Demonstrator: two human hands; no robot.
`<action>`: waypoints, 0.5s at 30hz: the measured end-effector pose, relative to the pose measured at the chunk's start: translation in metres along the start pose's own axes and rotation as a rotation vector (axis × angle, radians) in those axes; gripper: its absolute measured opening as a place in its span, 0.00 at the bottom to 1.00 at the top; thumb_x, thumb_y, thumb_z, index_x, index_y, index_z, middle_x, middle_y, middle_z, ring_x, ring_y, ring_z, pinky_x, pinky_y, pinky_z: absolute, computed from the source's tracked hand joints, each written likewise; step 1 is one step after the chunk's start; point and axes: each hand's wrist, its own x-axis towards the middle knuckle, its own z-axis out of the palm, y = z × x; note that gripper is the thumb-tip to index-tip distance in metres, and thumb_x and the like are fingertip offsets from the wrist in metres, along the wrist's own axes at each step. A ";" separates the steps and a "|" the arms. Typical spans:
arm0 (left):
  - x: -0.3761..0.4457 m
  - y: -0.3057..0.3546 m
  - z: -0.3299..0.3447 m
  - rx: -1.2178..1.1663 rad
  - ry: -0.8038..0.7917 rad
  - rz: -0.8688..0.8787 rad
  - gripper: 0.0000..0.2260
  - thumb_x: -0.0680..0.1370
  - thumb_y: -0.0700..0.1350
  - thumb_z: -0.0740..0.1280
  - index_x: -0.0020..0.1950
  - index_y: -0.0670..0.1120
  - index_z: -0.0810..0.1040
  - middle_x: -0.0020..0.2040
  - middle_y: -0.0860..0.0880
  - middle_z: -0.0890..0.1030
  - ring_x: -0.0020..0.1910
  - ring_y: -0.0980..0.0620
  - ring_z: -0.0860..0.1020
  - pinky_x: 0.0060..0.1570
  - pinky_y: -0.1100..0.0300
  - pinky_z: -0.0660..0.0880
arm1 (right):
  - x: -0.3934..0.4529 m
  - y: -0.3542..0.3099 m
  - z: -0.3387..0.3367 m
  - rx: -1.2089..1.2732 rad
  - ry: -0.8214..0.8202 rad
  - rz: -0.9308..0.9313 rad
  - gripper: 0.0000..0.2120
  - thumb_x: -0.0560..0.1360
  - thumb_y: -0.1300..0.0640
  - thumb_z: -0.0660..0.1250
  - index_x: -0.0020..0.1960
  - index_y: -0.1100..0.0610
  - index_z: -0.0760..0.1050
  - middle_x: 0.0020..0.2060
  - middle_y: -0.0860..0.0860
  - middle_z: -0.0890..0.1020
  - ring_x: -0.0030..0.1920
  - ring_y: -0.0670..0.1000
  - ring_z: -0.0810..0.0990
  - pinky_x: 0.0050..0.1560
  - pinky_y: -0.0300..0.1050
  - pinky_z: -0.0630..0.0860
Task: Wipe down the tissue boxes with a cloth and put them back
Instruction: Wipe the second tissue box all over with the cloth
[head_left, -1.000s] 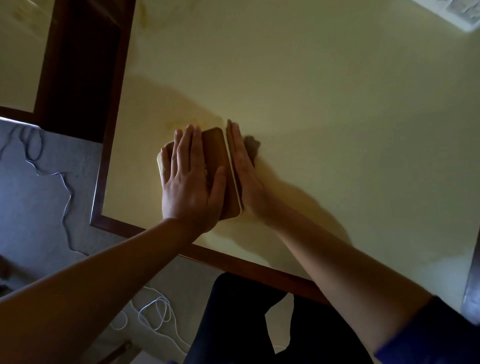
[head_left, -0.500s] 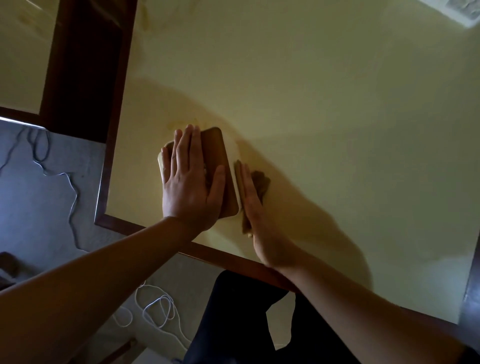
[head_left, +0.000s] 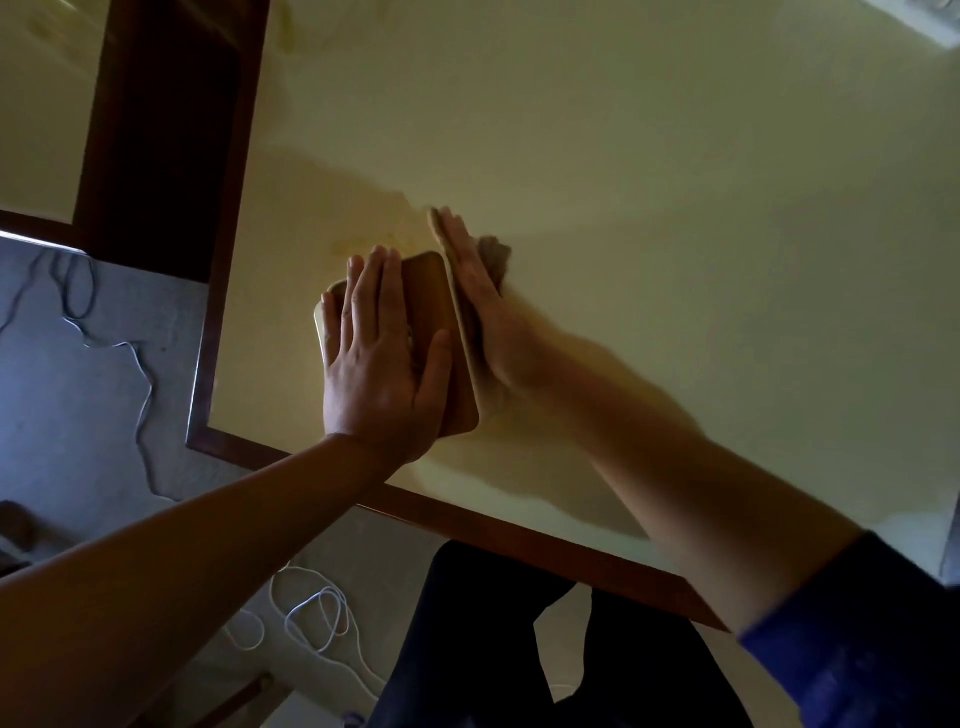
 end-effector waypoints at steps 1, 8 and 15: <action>0.000 0.000 0.000 -0.001 0.001 -0.001 0.35 0.83 0.59 0.53 0.85 0.43 0.51 0.84 0.45 0.55 0.84 0.44 0.49 0.80 0.37 0.48 | 0.010 -0.002 -0.002 -0.014 -0.010 -0.001 0.25 0.86 0.55 0.44 0.83 0.56 0.47 0.81 0.48 0.52 0.82 0.45 0.44 0.83 0.43 0.40; 0.000 -0.001 0.000 0.001 0.005 0.005 0.35 0.83 0.59 0.54 0.85 0.43 0.51 0.84 0.44 0.56 0.84 0.44 0.50 0.80 0.37 0.48 | -0.012 0.004 0.003 0.010 0.030 -0.035 0.25 0.88 0.53 0.45 0.84 0.52 0.47 0.83 0.42 0.50 0.83 0.41 0.42 0.84 0.47 0.40; 0.001 0.000 0.000 0.004 -0.001 0.000 0.35 0.83 0.59 0.54 0.85 0.43 0.50 0.84 0.44 0.55 0.84 0.44 0.49 0.81 0.37 0.47 | -0.112 0.017 0.016 0.099 -0.022 0.110 0.27 0.87 0.44 0.46 0.84 0.35 0.42 0.84 0.36 0.42 0.84 0.43 0.42 0.84 0.63 0.45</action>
